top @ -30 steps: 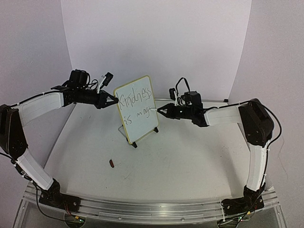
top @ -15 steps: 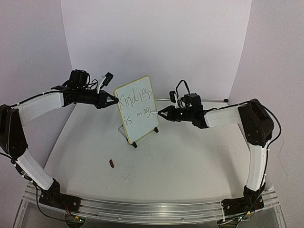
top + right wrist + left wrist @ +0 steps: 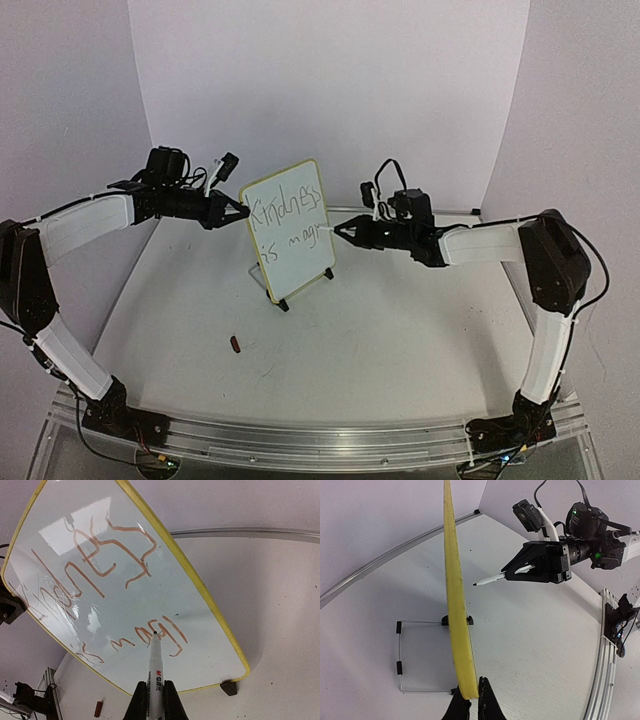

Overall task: Write a sentence on the whiteboard
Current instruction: Write on the whiteboard with the whiteboard marker without the cap.

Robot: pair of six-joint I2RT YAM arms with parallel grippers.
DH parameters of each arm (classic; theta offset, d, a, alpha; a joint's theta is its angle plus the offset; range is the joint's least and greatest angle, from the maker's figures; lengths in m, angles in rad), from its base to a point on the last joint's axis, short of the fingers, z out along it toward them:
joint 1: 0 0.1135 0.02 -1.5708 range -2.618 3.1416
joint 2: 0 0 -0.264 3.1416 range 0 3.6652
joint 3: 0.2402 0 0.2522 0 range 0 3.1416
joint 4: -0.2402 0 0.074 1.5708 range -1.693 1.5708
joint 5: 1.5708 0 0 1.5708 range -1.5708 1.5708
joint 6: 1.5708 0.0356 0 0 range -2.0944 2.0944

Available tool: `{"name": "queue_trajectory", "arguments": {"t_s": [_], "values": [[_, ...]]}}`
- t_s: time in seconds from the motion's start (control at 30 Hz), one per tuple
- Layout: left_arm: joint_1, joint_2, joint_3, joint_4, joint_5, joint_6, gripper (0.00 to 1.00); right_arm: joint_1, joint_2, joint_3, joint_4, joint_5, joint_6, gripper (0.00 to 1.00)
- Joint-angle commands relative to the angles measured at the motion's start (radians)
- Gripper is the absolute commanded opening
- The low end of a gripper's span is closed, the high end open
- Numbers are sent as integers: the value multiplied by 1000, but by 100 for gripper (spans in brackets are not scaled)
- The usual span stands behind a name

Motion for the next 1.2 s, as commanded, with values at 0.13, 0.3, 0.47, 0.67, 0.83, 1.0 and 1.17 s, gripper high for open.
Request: {"name": "queue_trajectory", "arguments": {"t_s": [0.13,0.3,0.47,0.67,0.83,1.0,1.17], "values": [[-13,22,10,-76,-25,26,0,9,18,83,22,-1,-7,0],[-14,23,11,-75,-25,27,0,9,36,96,22,-6,-4,0],[-13,26,11,-76,-25,27,0,9,51,103,23,-12,-1,0],[-13,29,10,-76,-25,28,0,9,62,108,27,-11,2,0],[-13,30,11,-76,-25,27,0,9,68,110,36,-11,8,0],[-13,32,11,-76,-24,28,0,9,69,108,39,-8,9,0],[-13,35,11,-76,-23,28,0,9,74,111,42,-8,10,0]]}}
